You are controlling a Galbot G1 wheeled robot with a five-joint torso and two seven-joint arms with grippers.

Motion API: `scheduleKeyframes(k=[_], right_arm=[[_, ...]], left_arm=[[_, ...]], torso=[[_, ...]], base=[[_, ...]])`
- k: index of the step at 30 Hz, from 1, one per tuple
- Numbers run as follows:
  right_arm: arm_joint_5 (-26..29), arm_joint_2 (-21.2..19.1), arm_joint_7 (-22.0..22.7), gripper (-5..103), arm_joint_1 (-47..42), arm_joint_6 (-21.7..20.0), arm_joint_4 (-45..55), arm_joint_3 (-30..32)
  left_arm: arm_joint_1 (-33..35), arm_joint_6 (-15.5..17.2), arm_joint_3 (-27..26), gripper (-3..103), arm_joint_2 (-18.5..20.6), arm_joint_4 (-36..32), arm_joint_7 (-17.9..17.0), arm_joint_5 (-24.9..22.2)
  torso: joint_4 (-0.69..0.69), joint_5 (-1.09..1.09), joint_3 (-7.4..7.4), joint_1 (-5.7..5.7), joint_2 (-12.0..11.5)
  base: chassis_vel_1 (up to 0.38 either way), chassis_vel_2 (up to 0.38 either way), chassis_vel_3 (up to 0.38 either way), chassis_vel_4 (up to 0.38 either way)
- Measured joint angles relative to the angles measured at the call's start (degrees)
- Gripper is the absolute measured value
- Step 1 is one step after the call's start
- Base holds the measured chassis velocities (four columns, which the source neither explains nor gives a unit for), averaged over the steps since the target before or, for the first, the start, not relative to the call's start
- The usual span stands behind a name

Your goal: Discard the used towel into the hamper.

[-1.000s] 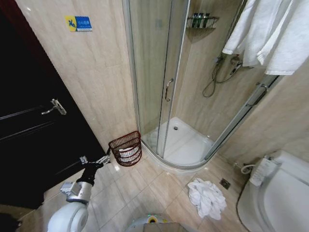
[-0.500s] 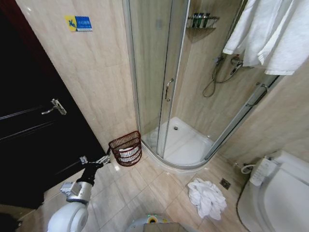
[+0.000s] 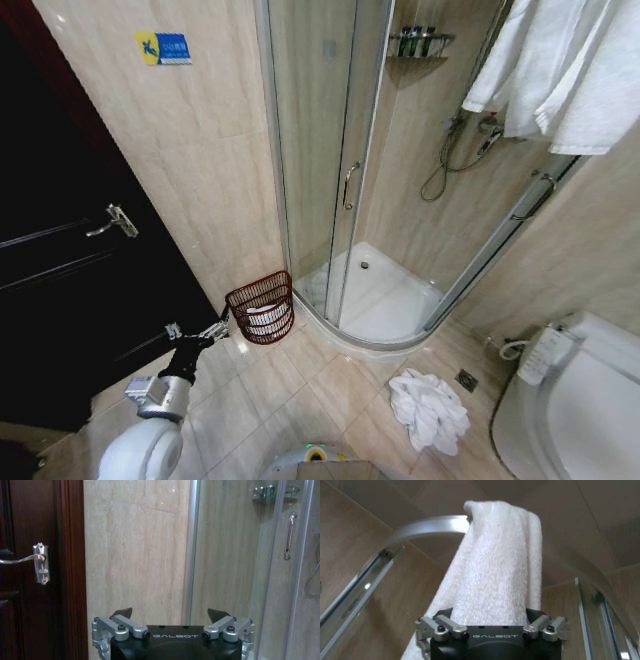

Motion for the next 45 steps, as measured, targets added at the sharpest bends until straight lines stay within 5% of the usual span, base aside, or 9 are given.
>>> scheduleKeyframes(k=[18, 21, 24, 35, 45], right_arm=[[0.6, -0.2, 0.4, 27, -2.6, -0.2, -0.5, 2.1], [0.8, -0.2, 0.5, 27, -2.4, -0.5, -0.2, 2.1], [1.0, 0.1, 0.7, 11, -2.2, -0.6, 0.1, 2.0], [1.4, 2.5, 1.6, 10, 0.6, -0.8, 2.8, -0.3], [2.5, 13.8, 1.8, 10, 8.9, -3.2, 16.7, -8.4]], left_arm=[[0.0, 0.0, 0.0, 98, 0.0, 0.0, 0.0, 0.0], [0.0, 0.0, 0.0, 98, 0.0, 0.0, 0.0, 0.0], [0.0, 0.0, 0.0, 98, 0.0, 0.0, 0.0, 0.0], [0.0, 0.0, 0.0, 98, 0.0, 0.0, 0.0, 0.0], [0.0, 0.0, 0.0, 98, 0.0, 0.0, 0.0, 0.0]], torso=[[0.0, 0.0, 0.0, 0.0, 0.0], [0.0, 0.0, 0.0, 0.0, 0.0], [0.0, -0.01, 0.0, 0.0, 0.0], [0.0, -0.02, 0.0, 0.0, 0.0], [-0.01, 0.01, -0.01, -0.01, 0.0]], base=[[0.0, 0.0, 0.0, 0.0], [0.0, 0.0, 0.0, 0.0], [0.0, 0.0, 0.0, 0.0], [0.0, 0.0, 0.0, 0.0], [0.0, 0.0, 0.0, 0.0]])
